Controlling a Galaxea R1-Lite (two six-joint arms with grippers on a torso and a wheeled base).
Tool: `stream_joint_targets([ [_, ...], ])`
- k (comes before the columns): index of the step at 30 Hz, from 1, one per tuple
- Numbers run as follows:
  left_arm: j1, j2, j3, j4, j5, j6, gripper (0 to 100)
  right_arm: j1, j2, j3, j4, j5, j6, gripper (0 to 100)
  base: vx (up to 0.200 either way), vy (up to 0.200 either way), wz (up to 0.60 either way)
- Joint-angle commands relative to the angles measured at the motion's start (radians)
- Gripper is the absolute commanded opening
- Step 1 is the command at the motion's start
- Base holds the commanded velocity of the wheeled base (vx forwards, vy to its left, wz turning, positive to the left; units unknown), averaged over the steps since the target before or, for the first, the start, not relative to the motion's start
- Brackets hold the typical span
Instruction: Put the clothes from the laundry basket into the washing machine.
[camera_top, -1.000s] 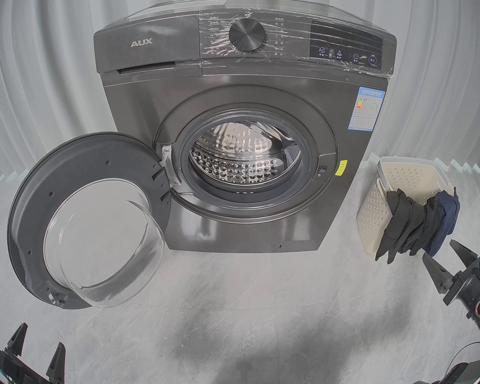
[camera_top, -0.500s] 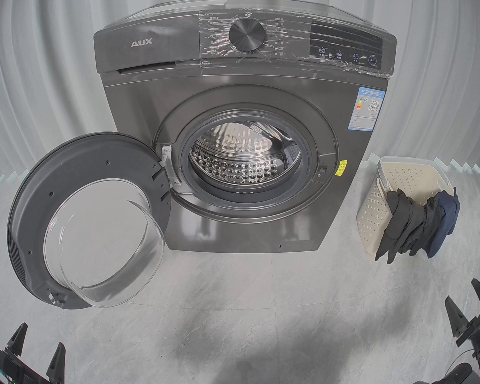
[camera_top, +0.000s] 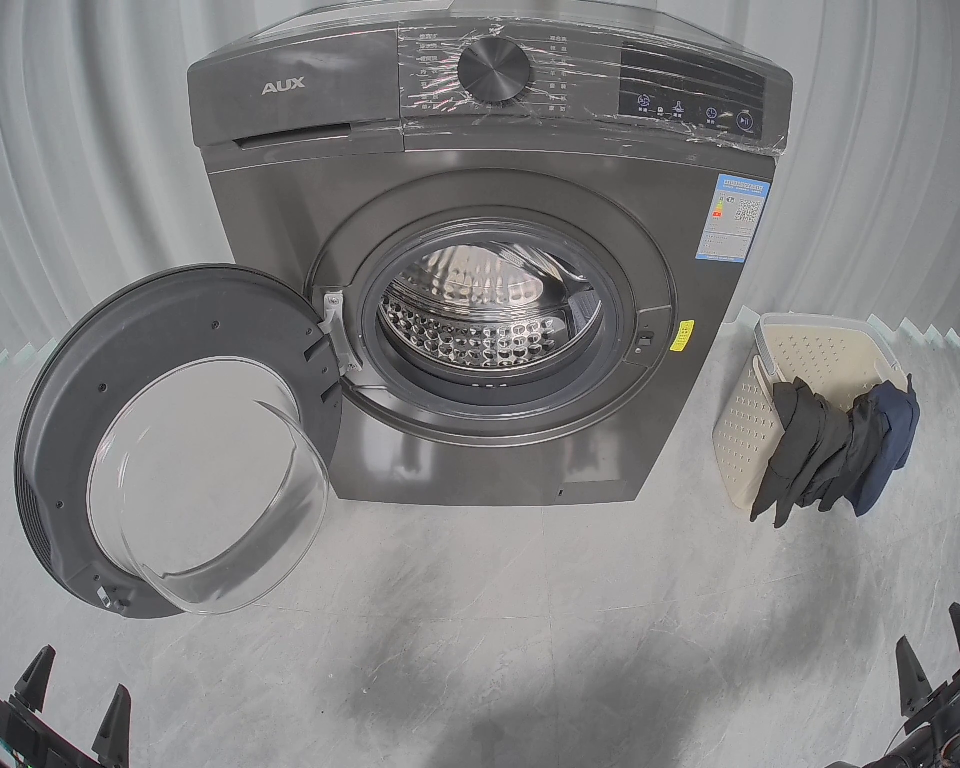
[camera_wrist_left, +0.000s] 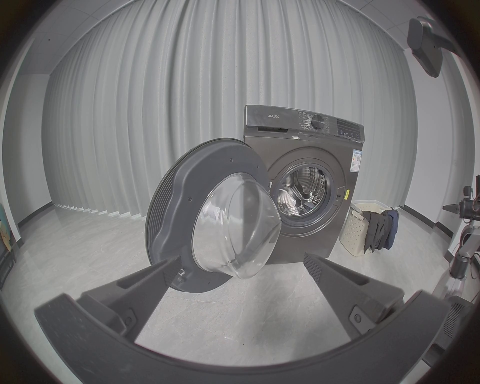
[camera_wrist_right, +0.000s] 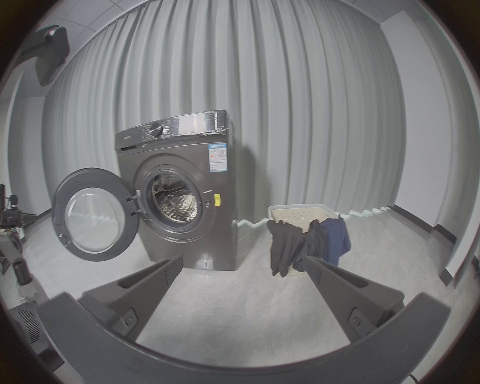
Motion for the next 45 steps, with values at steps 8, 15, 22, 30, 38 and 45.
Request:
stream_joint_targets([
  [8, 0.0, -0.013, 0.016, 0.0, 0.0, 0.0, 100, 0.001, -0.044, 0.016, 0.036, -0.071, 0.035, 100, 0.0, 0.0, 0.0],
  [15, 0.0, -0.013, 0.016, 0.0, 0.005, 0.003, 100, -0.001, -0.044, 0.017, 0.06, 0.023, -0.028, 100, 0.0, 0.0, 0.0],
  [22, 0.002, -0.013, 0.016, 0.0, 0.006, 0.001, 100, 0.002, -0.044, 0.017, 0.059, 0.0, -0.018, 100, 0.0, -0.171, 0.0],
  [30, 0.0, -0.013, 0.016, 0.0, 0.006, 0.0, 100, 0.002, -0.044, 0.017, 0.059, 0.0, -0.018, 100, 0.0, -0.2, 0.0],
  [38, 0.0, -0.013, 0.016, 0.0, 0.005, 0.0, 100, 0.002, -0.044, 0.017, 0.059, 0.0, -0.018, 100, 0.0, -0.2, 0.0],
  [45, 0.002, -0.013, 0.016, 0.0, 0.005, 0.001, 100, 0.002, -0.044, 0.017, 0.059, 0.0, -0.018, 100, 0.0, -0.143, 0.0],
])
